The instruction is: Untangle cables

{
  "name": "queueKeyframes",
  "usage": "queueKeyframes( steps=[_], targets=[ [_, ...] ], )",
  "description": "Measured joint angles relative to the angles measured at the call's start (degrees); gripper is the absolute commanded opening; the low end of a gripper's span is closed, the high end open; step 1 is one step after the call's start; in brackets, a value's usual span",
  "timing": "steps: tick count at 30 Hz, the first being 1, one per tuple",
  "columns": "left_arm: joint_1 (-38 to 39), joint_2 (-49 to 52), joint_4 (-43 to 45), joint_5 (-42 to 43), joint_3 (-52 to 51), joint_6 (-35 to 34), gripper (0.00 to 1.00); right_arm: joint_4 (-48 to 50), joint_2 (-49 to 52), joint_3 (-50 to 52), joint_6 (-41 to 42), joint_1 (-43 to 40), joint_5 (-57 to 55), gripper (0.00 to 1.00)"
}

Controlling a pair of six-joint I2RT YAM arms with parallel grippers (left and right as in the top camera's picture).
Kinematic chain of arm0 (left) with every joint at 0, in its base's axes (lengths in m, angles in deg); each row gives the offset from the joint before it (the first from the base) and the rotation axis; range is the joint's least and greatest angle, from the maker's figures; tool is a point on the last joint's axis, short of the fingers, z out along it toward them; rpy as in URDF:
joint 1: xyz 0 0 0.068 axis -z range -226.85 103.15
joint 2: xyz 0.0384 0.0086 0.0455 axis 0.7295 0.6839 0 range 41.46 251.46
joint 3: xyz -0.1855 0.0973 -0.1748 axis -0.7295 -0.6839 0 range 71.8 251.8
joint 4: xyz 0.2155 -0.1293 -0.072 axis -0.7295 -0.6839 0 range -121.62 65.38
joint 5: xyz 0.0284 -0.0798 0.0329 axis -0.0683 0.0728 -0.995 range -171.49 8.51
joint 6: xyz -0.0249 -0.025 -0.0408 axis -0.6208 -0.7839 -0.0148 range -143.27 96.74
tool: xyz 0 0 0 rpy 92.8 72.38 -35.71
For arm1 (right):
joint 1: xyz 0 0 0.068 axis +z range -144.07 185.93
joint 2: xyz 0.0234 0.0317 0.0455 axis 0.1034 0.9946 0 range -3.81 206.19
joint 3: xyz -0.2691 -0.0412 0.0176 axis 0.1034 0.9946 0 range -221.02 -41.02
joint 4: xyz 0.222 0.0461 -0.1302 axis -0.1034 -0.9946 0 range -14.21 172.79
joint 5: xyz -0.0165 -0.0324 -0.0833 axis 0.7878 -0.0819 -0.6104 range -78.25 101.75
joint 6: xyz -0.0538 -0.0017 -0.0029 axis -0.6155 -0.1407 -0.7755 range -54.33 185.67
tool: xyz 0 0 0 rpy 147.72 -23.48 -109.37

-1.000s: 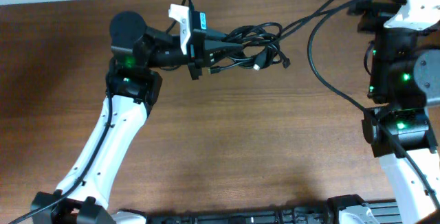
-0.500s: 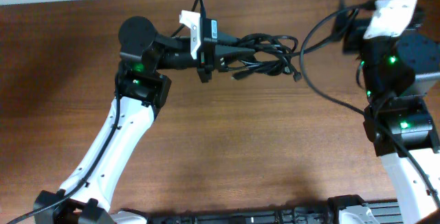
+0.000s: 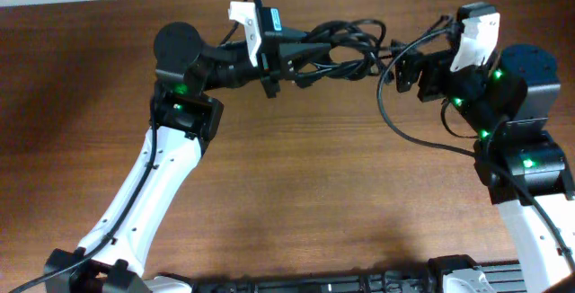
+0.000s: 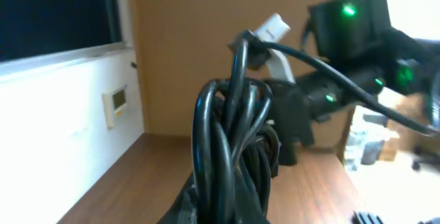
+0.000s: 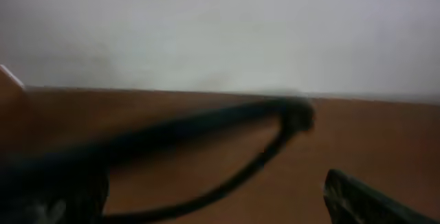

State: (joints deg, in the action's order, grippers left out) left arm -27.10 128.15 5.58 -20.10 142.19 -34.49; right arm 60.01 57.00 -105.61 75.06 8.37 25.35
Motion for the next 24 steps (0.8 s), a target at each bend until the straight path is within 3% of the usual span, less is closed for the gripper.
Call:
queueKeyframes(
  steps=[9, 12, 19, 21, 23, 24],
  targets=[
    [0.0, 0.0, 0.1, -5.9, 0.0, -8.2, 0.00, 0.6, 0.0, 0.0, 35.3, 0.0, 3.3, 0.99],
    [0.0, 0.0, 0.5, -5.9, 0.0, -9.3, 0.00, 5.2, 0.1, 0.0, 41.0, 0.0, 7.6, 0.99],
    [0.0, 0.0, 9.6, -0.7, 0.0, -13.3, 0.00, 11.3, 4.5, 0.0, 45.0, 0.0, 22.1, 0.76],
    [0.0, 0.0, 9.6, -0.1, -0.1, -13.8, 0.00, 12.0, 5.3, 0.0, 45.6, 0.0, 24.2, 0.53],
    [0.0, 0.0, 9.5, 0.3, -0.1, -13.9, 0.00, 12.9, 5.3, 0.0, 45.7, 0.0, 25.2, 0.08],
    [0.0, 0.0, 9.3, 0.6, -0.1, -13.9, 0.00, 13.7, 5.3, 0.0, 46.1, 0.0, 25.9, 0.04]
  ],
)
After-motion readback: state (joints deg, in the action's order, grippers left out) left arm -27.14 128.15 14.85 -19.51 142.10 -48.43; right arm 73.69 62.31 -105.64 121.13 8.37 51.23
